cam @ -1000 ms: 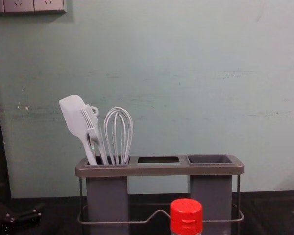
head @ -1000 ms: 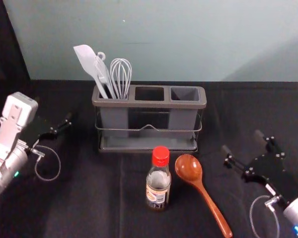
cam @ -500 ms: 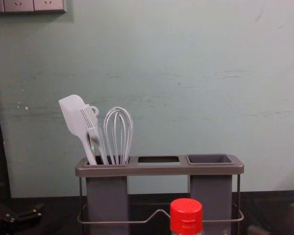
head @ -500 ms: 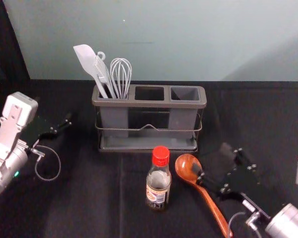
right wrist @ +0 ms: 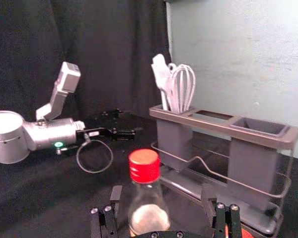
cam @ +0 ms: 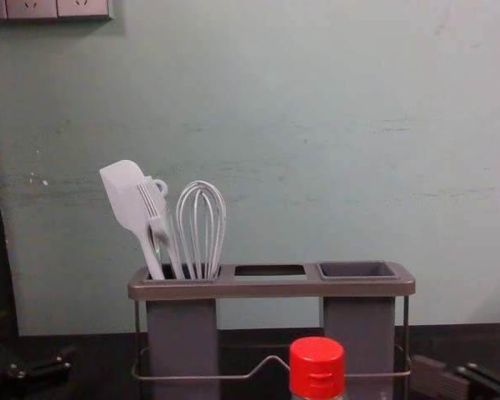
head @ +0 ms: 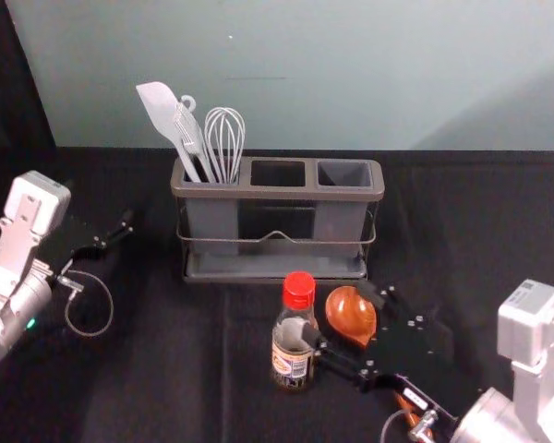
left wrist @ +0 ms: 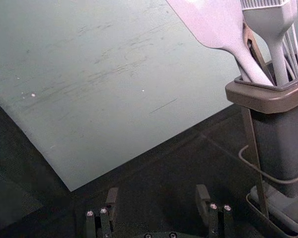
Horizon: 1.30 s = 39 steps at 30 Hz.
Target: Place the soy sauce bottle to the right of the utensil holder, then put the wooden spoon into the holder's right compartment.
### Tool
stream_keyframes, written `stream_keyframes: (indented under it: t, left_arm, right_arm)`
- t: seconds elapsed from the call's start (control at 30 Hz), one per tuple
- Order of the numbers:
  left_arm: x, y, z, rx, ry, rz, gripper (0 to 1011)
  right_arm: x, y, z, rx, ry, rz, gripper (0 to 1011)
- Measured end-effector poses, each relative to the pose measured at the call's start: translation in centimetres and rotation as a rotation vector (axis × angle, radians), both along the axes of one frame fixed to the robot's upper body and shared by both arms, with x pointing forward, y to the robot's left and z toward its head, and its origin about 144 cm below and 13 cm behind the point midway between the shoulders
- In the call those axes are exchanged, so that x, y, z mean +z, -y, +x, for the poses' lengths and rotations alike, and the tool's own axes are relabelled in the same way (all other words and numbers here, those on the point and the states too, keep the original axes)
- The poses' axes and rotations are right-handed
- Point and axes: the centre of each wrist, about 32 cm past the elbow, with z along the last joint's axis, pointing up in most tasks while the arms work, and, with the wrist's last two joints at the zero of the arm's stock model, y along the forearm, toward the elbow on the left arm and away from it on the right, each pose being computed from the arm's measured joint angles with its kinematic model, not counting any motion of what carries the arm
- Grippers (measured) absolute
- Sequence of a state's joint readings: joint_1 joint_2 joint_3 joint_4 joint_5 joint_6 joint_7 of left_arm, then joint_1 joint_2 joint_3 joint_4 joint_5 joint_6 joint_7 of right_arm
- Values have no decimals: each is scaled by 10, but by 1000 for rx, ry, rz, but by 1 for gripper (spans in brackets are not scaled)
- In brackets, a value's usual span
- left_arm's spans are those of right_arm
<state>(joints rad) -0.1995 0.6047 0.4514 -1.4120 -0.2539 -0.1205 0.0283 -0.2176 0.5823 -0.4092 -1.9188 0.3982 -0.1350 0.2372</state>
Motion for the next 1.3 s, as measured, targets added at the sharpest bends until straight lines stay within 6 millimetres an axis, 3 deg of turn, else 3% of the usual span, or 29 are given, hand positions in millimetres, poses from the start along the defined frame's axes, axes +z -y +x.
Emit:
stream_keyframes:
  t: [0.4, 0.93, 1.3]
  left_arm:
    - [0, 0, 0, 0, 0, 0, 1000]
    - [0, 0, 0, 0, 0, 0, 1000]
    - [0, 0, 0, 0, 0, 0, 1000]
  right_arm:
    - [2, -25, 10, 18, 32, 7, 1003]
    - [-2, -39, 22, 21, 34, 10, 1003]
    - [-2, -41, 21, 8, 39, 3, 776]
